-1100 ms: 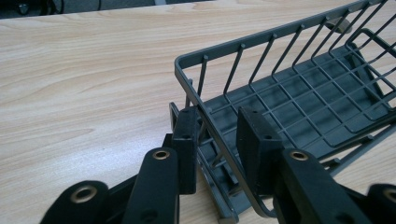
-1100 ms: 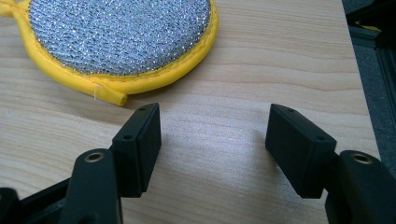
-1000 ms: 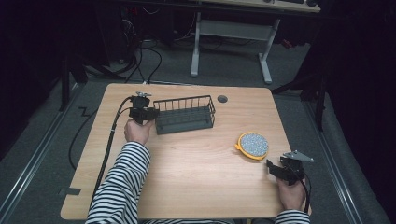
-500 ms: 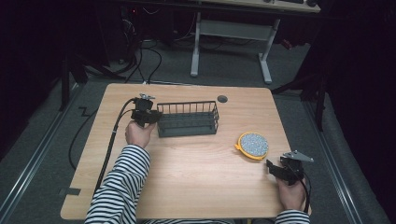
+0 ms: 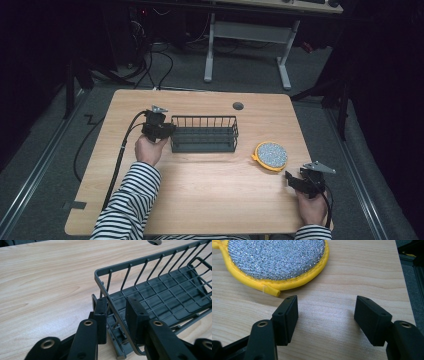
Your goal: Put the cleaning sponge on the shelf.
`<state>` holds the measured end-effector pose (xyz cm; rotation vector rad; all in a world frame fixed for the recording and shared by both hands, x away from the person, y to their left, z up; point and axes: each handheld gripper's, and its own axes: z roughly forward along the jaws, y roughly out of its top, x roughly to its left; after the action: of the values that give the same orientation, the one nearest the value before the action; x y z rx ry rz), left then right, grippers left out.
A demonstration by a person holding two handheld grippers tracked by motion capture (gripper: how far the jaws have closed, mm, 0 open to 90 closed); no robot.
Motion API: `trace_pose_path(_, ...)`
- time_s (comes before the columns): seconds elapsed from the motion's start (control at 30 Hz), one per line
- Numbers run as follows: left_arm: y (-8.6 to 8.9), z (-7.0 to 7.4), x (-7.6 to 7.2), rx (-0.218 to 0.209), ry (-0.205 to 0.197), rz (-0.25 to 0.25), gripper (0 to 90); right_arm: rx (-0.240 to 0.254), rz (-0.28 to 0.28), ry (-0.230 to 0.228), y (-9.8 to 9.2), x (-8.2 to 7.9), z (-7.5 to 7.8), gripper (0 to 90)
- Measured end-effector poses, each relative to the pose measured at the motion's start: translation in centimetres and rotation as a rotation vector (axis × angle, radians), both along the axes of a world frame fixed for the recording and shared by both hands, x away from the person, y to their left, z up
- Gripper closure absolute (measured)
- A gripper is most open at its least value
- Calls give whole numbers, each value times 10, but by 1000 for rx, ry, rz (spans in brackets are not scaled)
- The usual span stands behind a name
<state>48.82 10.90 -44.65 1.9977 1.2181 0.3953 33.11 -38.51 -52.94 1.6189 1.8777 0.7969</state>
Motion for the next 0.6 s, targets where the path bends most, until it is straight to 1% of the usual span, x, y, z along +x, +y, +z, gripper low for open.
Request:
trace_pose_path(0.17, -1, -1, -6, 2, -4, -17, 733, 0, 1, 0, 0, 0, 0, 359)
trace_pose_path(0.27, -3, 0, -10, 22, -12, -30, 733, 0, 0, 0, 0, 0, 0, 359)
trace_pose_path(0.47, -1, -1, -15, -7, -6, -47, 737, 0, 0, 0, 0, 0, 0, 359)
trace_pose_path(0.6, -3, -1, -20, -1, -10, -51, 739, -1, 7, -2, 0, 0, 0, 360)
